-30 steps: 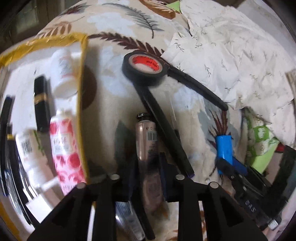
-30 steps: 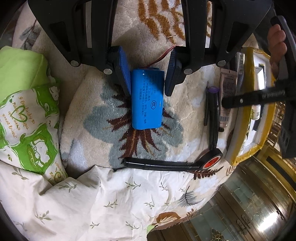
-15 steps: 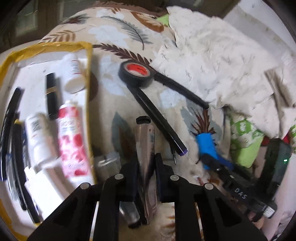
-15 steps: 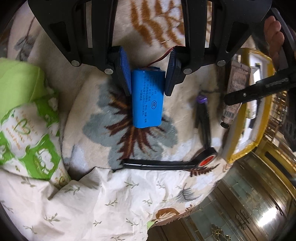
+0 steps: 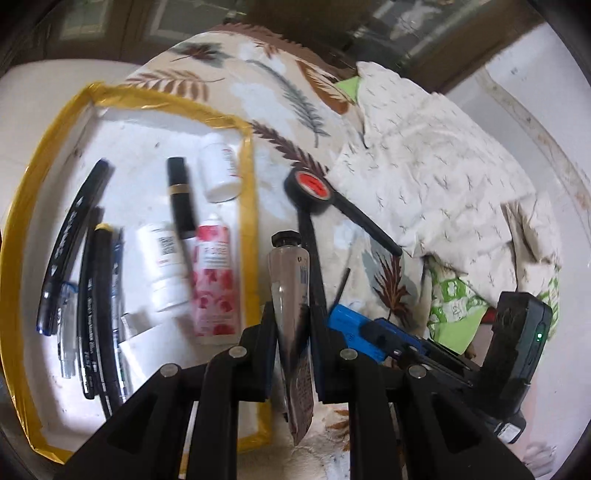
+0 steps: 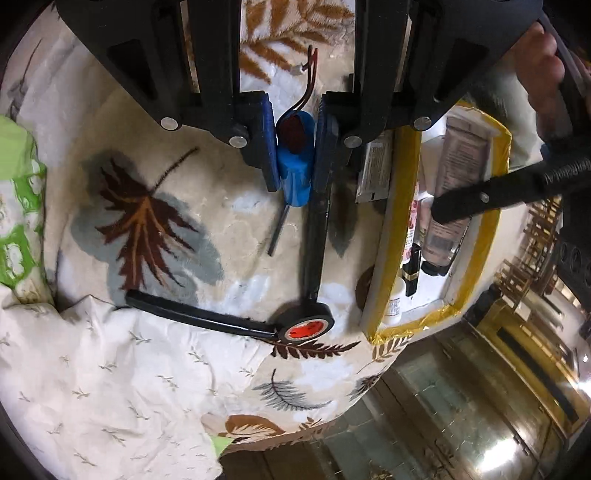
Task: Organize objects
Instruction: 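Carry the battery pack and silver tube over the white tray with both tools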
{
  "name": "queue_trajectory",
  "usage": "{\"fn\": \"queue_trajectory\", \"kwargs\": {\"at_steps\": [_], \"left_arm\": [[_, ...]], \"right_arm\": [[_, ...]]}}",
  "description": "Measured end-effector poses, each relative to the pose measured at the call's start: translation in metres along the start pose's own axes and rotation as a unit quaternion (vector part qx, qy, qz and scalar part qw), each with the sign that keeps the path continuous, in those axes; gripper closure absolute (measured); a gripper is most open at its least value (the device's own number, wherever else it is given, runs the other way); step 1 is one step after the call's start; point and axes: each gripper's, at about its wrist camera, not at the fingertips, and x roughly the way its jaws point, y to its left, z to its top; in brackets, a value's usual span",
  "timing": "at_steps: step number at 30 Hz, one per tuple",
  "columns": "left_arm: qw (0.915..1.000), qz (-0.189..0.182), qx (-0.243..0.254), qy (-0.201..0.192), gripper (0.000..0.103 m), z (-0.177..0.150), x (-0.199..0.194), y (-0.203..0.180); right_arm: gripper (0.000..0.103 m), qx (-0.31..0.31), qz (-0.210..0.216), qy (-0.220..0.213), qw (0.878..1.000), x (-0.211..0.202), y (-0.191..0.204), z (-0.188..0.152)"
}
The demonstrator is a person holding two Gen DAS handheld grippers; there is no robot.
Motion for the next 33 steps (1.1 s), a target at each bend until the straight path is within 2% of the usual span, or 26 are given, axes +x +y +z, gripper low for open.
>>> {"fn": "queue_trajectory", "kwargs": {"at_steps": [5,7,9,11,12,13,17,21,27,30,33], "left_arm": [[1.0000,-0.004,0.001,0.005,0.088,-0.002,0.006,0.004],[0.9999,-0.001,0.005,0.010,0.088,-0.003,0.009,0.003],[0.9999,-0.001,0.004,0.013,0.088,-0.004,0.011,0.003],[0.9999,0.002,0.004,0.012,0.088,-0.003,0.011,0.003],[0.9999,0.002,0.003,0.012,0.088,-0.003,0.011,0.004],[0.9999,0.001,0.002,0.013,0.088,-0.003,0.010,0.005],[0.9999,-0.002,-0.008,0.011,0.088,-0.001,0.006,0.009],[0.9998,0.002,-0.019,-0.002,0.088,0.008,-0.009,0.018],[0.9983,0.032,-0.040,-0.029,0.088,0.032,-0.039,0.052],[0.9977,0.047,-0.041,-0.027,0.088,0.044,-0.043,0.071],[0.9972,0.057,-0.045,-0.017,0.088,0.057,-0.036,0.085]], "right_arm": [[0.084,-0.009,0.026,0.014,1.000,-0.007,-0.013,-0.010],[0.077,-0.024,0.034,0.030,0.999,-0.004,-0.015,-0.017],[0.071,-0.043,0.024,0.041,0.998,0.004,-0.010,-0.023],[0.071,-0.051,0.001,0.043,0.998,0.010,-0.007,-0.025],[0.073,-0.053,-0.005,0.046,0.998,0.013,-0.005,-0.026],[0.083,-0.057,-0.005,0.050,0.997,0.014,-0.004,-0.026],[0.086,-0.067,-0.019,0.040,0.997,0.008,0.004,-0.026],[0.085,-0.032,0.030,0.014,0.999,-0.010,0.007,-0.015],[0.085,-0.026,0.116,-0.005,0.993,-0.006,0.054,0.018],[0.085,-0.029,0.138,-0.001,0.990,0.009,0.076,0.032],[0.085,-0.035,0.141,-0.003,0.989,0.028,0.095,0.049]]}}
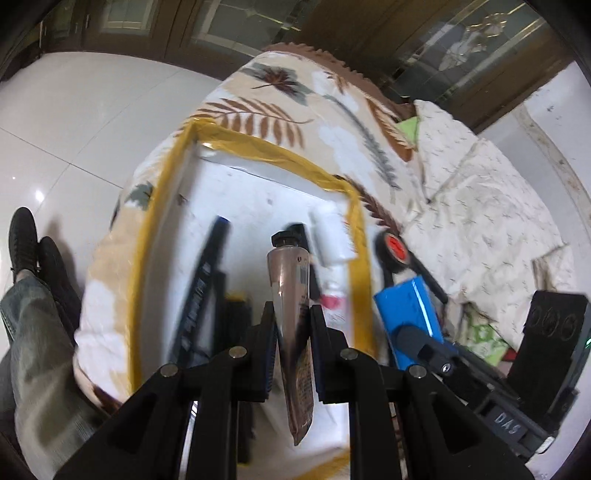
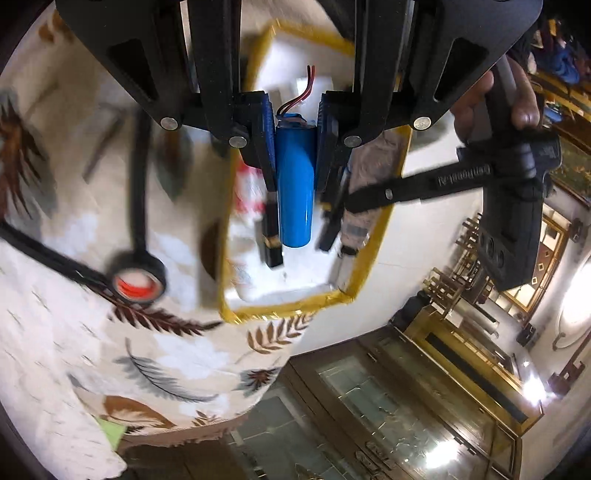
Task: Organize objects
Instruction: 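Carry the battery pack and silver tube over the white tray with both tools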
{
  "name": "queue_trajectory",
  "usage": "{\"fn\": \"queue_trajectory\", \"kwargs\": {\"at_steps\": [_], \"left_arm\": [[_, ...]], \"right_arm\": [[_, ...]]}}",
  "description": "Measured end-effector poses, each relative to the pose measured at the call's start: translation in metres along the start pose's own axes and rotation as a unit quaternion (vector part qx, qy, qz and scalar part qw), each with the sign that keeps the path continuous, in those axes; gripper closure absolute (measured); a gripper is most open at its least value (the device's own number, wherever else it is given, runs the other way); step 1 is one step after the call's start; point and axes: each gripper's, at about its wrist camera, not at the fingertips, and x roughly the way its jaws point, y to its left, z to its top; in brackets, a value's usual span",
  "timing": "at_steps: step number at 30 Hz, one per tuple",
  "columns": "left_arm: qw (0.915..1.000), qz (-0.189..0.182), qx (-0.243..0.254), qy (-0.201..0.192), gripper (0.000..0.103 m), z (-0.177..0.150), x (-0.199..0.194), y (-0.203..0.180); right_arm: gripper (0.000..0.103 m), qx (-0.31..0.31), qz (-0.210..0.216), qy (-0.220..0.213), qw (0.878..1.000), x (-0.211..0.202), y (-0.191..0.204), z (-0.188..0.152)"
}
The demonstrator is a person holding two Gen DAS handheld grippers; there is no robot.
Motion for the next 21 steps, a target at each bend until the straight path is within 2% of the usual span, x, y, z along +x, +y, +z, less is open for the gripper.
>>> {"fn": "queue_trajectory", "kwargs": {"at_steps": [7,10,14,18,21], "left_arm": [[0.9999,0.010,0.001,0.011,0.088,0.037,0.027,0.011],[0.9998,0.005,-0.005,0.019,0.088,0.047,0.041,0.017],[0.9995,0.009,-0.018,0.023,0.087,0.050,0.055,0.028],[0.9995,0.029,-0.003,0.012,0.087,0.045,0.054,0.030],[0.9997,0.025,-0.001,-0.002,0.087,0.043,0.050,0.030]], "right_arm": [[0.085,0.018,0.003,0.012,1.000,0.045,-0.001,0.033],[0.085,0.016,-0.008,0.013,1.000,0.057,-0.001,0.044],[0.085,0.026,-0.014,0.013,0.999,0.067,-0.008,0.054],[0.085,0.044,-0.007,0.022,0.999,0.080,-0.013,0.061],[0.085,0.045,-0.003,0.031,0.998,0.093,-0.011,0.064]]}}
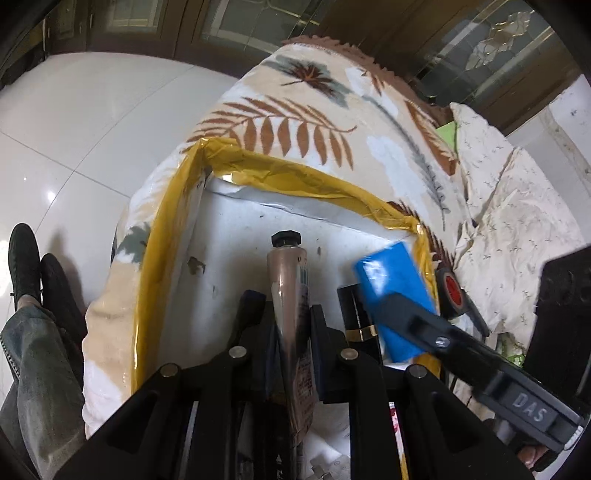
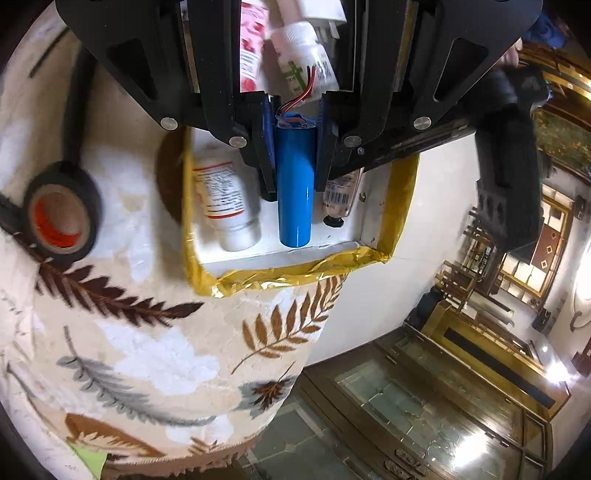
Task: Organize objects
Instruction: 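Carry the battery pack and silver tube over the white tray with both tools, then lower the battery pack and tube into the tray and open both tools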
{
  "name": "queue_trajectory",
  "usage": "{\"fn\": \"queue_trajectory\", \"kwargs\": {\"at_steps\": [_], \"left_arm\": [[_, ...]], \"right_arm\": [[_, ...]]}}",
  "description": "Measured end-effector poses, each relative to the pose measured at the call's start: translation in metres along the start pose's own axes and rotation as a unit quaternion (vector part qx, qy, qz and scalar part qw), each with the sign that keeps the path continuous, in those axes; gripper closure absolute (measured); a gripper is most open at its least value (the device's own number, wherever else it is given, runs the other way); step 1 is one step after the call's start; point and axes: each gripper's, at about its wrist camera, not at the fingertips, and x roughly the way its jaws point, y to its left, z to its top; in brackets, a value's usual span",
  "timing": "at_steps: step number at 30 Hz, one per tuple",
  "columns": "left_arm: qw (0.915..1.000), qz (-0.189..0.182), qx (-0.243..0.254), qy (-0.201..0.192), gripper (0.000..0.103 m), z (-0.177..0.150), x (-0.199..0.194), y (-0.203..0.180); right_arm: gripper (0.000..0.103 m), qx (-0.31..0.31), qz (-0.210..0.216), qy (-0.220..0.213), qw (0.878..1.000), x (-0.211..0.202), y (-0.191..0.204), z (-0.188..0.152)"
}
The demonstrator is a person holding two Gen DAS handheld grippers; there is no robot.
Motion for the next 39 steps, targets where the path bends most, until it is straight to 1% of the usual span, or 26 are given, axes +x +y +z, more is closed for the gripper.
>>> {"fn": "queue_trajectory", "kwargs": {"at_steps": [2,5,9,13,18,21,23,24,25,26,30,32,34,36,37,38,39], "left_arm": [[1.0000,-0.001,-0.004,-0.009,0.087,0.000,0.000,0.003],[0.9999,0.005,0.004,-0.015,0.087,-0.002,0.001,0.004],[0.9994,0.015,0.017,-0.025,0.087,-0.004,0.001,-0.001],[0.9990,0.016,0.027,-0.032,0.087,-0.006,0.000,-0.003],[0.9990,-0.021,0.015,-0.036,0.085,-0.006,-0.006,0.001],[0.9985,-0.040,0.004,-0.039,0.085,-0.006,-0.010,0.005],[0.9982,-0.042,-0.002,-0.042,0.084,-0.007,-0.013,0.006],[0.9981,-0.044,-0.002,-0.043,0.084,-0.008,-0.014,0.005],[0.9981,-0.044,0.001,-0.044,0.084,-0.008,-0.014,0.005],[0.9982,-0.041,0.006,-0.044,0.084,-0.009,-0.014,0.003],[0.9986,-0.004,0.036,-0.038,0.083,-0.016,-0.009,-0.009],[0.9983,0.004,0.047,-0.036,0.082,-0.020,-0.009,-0.013],[0.9976,0.012,0.054,-0.041,0.079,-0.023,-0.011,-0.015],[0.9977,0.001,0.058,-0.035,0.066,-0.025,-0.011,-0.016],[0.9979,-0.003,0.057,-0.030,0.064,-0.024,-0.010,-0.017],[0.9982,-0.009,0.053,-0.026,0.059,-0.023,-0.009,-0.017],[0.9986,-0.023,0.044,-0.020,0.053,-0.023,-0.008,-0.016]], "right_arm": [[0.085,-0.002,0.006,0.004,1.000,0.007,0.005,0.000],[0.085,-0.013,0.006,0.011,1.000,0.017,0.014,0.000],[0.085,-0.009,0.006,0.023,1.000,0.029,0.009,-0.002],[0.085,-0.021,0.001,0.016,1.000,0.026,0.009,-0.005],[0.085,-0.022,0.021,0.024,0.999,0.024,0.008,-0.004],[0.078,-0.020,0.030,0.026,0.999,0.023,0.006,-0.004],[0.075,-0.018,0.040,0.025,0.999,0.023,0.006,-0.003],[0.070,-0.015,0.045,0.025,0.999,0.021,0.006,-0.003],[0.067,-0.012,0.049,0.023,0.998,0.019,0.006,-0.002],[0.066,-0.012,0.047,0.020,0.999,0.018,0.006,-0.001],[0.066,-0.007,0.047,0.015,0.999,0.008,0.004,-0.004],[0.066,-0.009,0.040,0.006,0.999,-0.001,0.003,-0.005],[0.064,-0.004,0.039,-0.006,0.999,-0.014,-0.003,-0.008],[0.059,0.013,0.048,-0.013,0.999,-0.026,-0.014,-0.014],[0.059,0.020,0.047,-0.016,0.999,-0.033,-0.019,-0.017],[0.059,0.024,0.046,-0.019,0.998,-0.039,-0.023,-0.020],[0.059,0.026,0.047,-0.021,0.998,-0.044,-0.026,-0.024]]}}
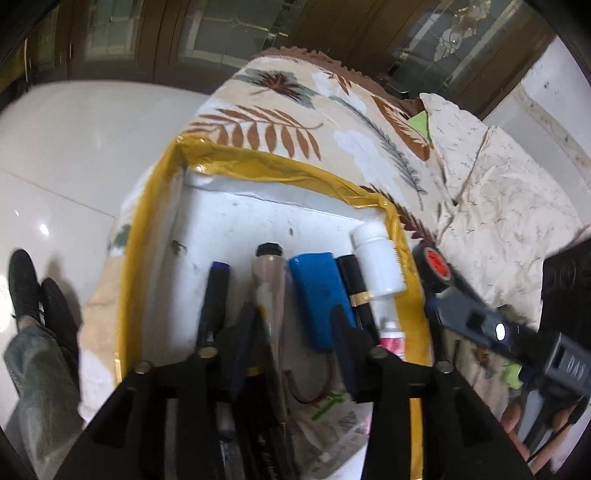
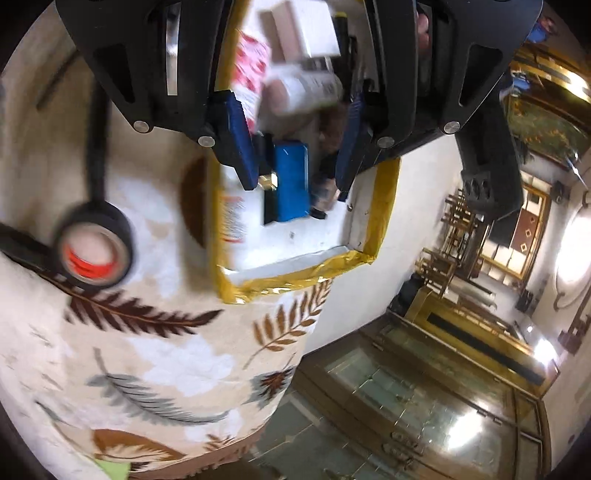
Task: Organize objects
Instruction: 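Lower the battery pack and tube into the tray and open both tools, then grasp the clear pen with the right tool while the left grasps a black marker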
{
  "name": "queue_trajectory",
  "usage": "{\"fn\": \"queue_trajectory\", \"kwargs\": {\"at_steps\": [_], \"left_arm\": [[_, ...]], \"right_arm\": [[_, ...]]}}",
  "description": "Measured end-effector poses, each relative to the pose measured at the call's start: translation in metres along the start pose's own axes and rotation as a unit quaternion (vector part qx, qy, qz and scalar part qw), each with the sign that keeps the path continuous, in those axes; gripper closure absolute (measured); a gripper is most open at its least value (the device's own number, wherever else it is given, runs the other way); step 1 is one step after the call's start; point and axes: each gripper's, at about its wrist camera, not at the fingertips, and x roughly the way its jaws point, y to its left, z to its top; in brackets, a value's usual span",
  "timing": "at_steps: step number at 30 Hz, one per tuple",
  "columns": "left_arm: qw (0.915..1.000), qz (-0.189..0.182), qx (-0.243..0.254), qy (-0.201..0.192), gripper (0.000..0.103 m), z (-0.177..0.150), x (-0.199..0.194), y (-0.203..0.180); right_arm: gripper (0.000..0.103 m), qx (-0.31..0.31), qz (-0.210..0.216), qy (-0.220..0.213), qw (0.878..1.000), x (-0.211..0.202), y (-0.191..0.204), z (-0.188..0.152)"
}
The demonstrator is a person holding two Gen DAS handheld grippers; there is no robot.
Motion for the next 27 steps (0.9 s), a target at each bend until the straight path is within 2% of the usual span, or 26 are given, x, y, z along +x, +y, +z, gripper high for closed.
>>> {"fn": "queue_trajectory", "kwargs": {"at_steps": [2,6,7,10,13,17,19,23,27], "left_arm": [[0.9999,-0.011,-0.013,0.000,0.053,0.001,-0.002,0.001],[0.9982,-0.034,-0.042,-0.026,0.045,-0.008,-0.026,-0.002],[0.9975,-0.038,-0.047,-0.036,0.045,-0.012,-0.033,-0.005],[0.9946,-0.072,-0.043,-0.062,0.032,-0.031,-0.051,-0.032],[0.9941,-0.091,-0.032,-0.050,0.028,-0.045,-0.047,-0.064],[0.9978,-0.064,-0.003,-0.017,0.028,-0.074,-0.020,-0.103],[0.9983,-0.038,0.044,-0.001,0.030,-0.087,-0.010,-0.121],[0.9948,-0.015,0.091,-0.044,0.030,-0.098,-0.024,-0.131],[0.9957,-0.011,0.080,-0.044,0.030,-0.097,-0.025,-0.123]], "right_arm": [[0.059,0.003,0.003,-0.004,1.000,-0.012,-0.004,-0.007],[0.059,-0.006,0.003,-0.016,1.000,-0.041,-0.006,-0.021],[0.059,-0.011,-0.005,-0.022,1.000,-0.051,-0.008,-0.024],[0.059,-0.021,-0.034,-0.037,0.999,-0.078,-0.023,-0.034],[0.059,-0.007,-0.064,-0.038,0.997,-0.099,-0.049,-0.046],[0.059,0.021,-0.092,-0.027,0.995,-0.111,-0.086,-0.066],[0.059,0.031,-0.109,-0.023,0.993,-0.112,-0.097,-0.071],[0.059,0.062,-0.119,-0.021,0.991,-0.103,-0.111,-0.062],[0.061,0.065,-0.154,-0.019,0.986,-0.088,-0.106,-0.047]]}}
